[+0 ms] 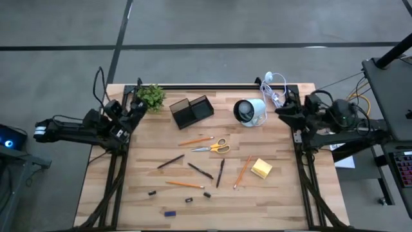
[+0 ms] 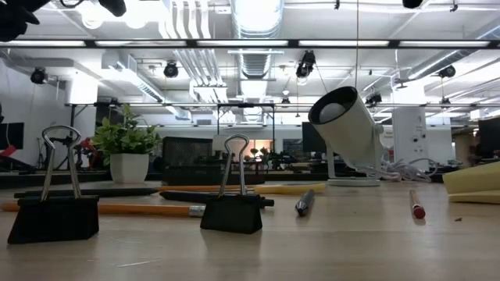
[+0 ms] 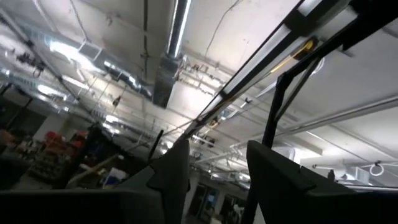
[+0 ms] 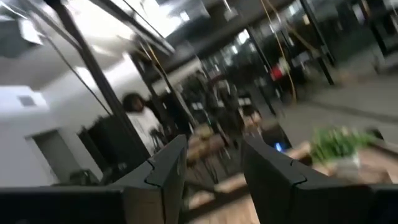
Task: Pick and place office supplies into organizer
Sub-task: Put the yellow sticky note into the black desk organizer
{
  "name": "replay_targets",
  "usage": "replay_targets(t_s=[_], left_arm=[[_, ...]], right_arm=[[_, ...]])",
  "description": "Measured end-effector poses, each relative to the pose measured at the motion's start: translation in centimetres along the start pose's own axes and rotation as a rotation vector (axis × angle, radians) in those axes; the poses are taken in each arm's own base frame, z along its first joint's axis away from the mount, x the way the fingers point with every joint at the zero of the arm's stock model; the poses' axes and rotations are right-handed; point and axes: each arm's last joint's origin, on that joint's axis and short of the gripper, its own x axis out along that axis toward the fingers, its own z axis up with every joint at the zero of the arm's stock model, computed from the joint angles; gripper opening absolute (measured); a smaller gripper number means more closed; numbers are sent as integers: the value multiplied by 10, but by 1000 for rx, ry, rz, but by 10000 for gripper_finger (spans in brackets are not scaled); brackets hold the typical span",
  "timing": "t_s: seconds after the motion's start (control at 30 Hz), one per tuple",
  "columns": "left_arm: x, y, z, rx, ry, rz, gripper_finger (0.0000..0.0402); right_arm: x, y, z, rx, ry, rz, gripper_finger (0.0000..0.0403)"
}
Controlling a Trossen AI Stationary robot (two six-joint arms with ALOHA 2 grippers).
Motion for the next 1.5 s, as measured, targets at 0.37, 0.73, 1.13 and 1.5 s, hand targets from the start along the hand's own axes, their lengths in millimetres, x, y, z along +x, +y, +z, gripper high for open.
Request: replay_targets(t_s=[0.37,0.73,1.13,1.5], left_arm=[[3,3,-7,-3,123,55,146],[3,4,-9,-4,132,56,146],[3,6,-12,-2,148,65,146],[4,6,-13,-3,148,68,146]], right_arm=[[37,7,4,58,190,-89,140],[55,20,-13,221,516,-220,141],[77,29,-44,353,791,-408,141],[106,27,-97,419,1056,-493,150]])
